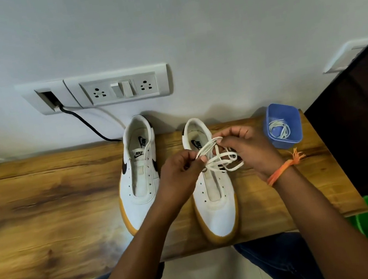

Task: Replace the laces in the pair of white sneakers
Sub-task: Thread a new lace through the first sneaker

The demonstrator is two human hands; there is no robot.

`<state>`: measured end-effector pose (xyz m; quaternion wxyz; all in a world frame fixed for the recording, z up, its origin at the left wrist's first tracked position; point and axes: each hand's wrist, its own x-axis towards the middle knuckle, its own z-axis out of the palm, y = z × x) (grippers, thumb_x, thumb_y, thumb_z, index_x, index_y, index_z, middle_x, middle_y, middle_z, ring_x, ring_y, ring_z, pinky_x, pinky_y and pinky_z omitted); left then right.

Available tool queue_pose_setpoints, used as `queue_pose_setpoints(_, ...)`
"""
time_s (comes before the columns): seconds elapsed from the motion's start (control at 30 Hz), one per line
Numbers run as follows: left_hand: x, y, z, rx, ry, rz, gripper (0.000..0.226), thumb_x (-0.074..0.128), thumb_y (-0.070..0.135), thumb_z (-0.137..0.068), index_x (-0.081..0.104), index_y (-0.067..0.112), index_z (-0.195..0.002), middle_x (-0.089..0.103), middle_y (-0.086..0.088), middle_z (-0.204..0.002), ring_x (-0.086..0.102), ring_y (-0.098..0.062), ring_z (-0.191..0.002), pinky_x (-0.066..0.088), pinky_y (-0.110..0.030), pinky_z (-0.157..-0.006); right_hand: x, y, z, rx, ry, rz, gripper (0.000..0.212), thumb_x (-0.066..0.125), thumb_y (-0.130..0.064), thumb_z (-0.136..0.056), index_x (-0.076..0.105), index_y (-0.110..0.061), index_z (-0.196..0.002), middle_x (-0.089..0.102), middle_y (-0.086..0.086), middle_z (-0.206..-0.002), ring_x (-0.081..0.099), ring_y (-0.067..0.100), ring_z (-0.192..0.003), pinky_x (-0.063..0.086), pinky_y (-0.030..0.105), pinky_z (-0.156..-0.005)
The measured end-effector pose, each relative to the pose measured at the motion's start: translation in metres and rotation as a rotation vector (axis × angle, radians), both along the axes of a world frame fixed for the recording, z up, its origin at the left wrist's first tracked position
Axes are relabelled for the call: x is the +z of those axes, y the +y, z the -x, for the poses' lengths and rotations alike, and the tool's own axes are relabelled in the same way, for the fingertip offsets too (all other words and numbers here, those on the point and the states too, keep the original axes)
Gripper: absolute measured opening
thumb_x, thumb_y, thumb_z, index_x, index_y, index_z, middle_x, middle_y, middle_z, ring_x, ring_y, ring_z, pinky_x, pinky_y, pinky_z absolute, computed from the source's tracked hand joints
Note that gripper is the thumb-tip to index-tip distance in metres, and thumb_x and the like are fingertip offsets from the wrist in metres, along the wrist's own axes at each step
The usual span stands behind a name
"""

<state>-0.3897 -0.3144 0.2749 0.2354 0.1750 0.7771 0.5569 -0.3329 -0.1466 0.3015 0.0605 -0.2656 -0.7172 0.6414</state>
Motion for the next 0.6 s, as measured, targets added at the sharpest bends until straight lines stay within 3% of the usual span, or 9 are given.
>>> queue_pose_setpoints(0.07, -0.002, -0.001, 0.003, 0.042, -0.040, -0.004, 0.018, 0.065, 0.025, -0.094, 0.071, 0.025, -0.077, 0.070, -0.003, -0.073, 0.062, -0.026, -0.066, 0.053, -0.042, -0.065, -0.002, 0.002, 0.006, -0.002, -0.057, -0.030, 0.012, 0.061, -0.007, -0.090, 0.073, -0.005, -0.091, 0.072, 0.019, -0.083, 0.067, 0.024, -0.067, 0.055, 0.035, -0.062)
queue_pose_setpoints(0.17, -0.005, -0.004, 0.008, 0.169, -0.170, -0.102, 0.023, 0.062, 0.017, -0.096, 0.069, 0.022, -0.075, 0.068, 0.006, -0.065, 0.060, -0.007, -0.057, 0.047, -0.019, -0.053, -0.006, 0.004, 0.005, -0.012, -0.110, 0.008, 0.011, 0.062, -0.009, -0.091, 0.073, -0.007, -0.088, 0.071, 0.012, -0.074, 0.063, 0.021, -0.059, 0.050, 0.027, -0.046)
queue_pose_setpoints(0.23, -0.002, -0.005, 0.008, 0.224, -0.193, -0.131, 0.020, 0.059, 0.012, -0.097, 0.067, 0.015, -0.079, 0.066, 0.010, -0.059, 0.059, 0.002, -0.052, 0.044, -0.011, -0.047, -0.011, 0.008, 0.002, -0.013, -0.119, -0.063, 0.011, 0.063, -0.008, -0.090, 0.073, -0.008, -0.084, 0.071, 0.009, -0.073, 0.063, 0.018, -0.057, 0.051, 0.027, -0.048)
queue_pose_setpoints(0.37, 0.010, -0.001, 0.005, 0.314, -0.275, -0.176, 0.016, 0.052, 0.011, -0.098, 0.063, 0.007, -0.087, 0.064, 0.006, -0.061, 0.060, -0.007, -0.058, 0.049, -0.020, -0.053, -0.014, 0.018, -0.004, 0.137, -0.157, -0.510, 0.015, 0.068, -0.002, -0.079, 0.073, -0.015, -0.076, 0.071, -0.002, -0.074, 0.061, 0.008, -0.065, 0.047, 0.024, -0.061)
queue_pose_setpoints(0.47, 0.011, -0.004, 0.012, 0.391, -0.465, -0.303, 0.017, 0.049, 0.013, -0.095, 0.061, 0.003, -0.091, 0.058, -0.014, -0.074, 0.057, -0.027, -0.071, 0.048, -0.039, -0.068, -0.020, 0.027, -0.007, 0.133, -0.244, -0.645, 0.013, 0.065, -0.001, -0.079, 0.074, -0.011, -0.080, 0.071, 0.004, -0.080, 0.063, 0.019, -0.077, 0.046, 0.029, -0.067)
queue_pose_setpoints(0.6, 0.010, -0.007, 0.016, 0.462, -0.618, -0.322, 0.017, 0.052, 0.018, -0.092, 0.058, 0.011, -0.078, 0.047, -0.008, -0.070, 0.050, -0.020, -0.059, 0.045, -0.034, -0.062, -0.028, 0.042, -0.009, 0.067, -0.328, -0.729, 0.011, 0.065, -0.005, -0.082, 0.072, -0.012, -0.080, 0.072, 0.006, -0.092, 0.064, 0.024, -0.090, 0.044, 0.027, -0.074)
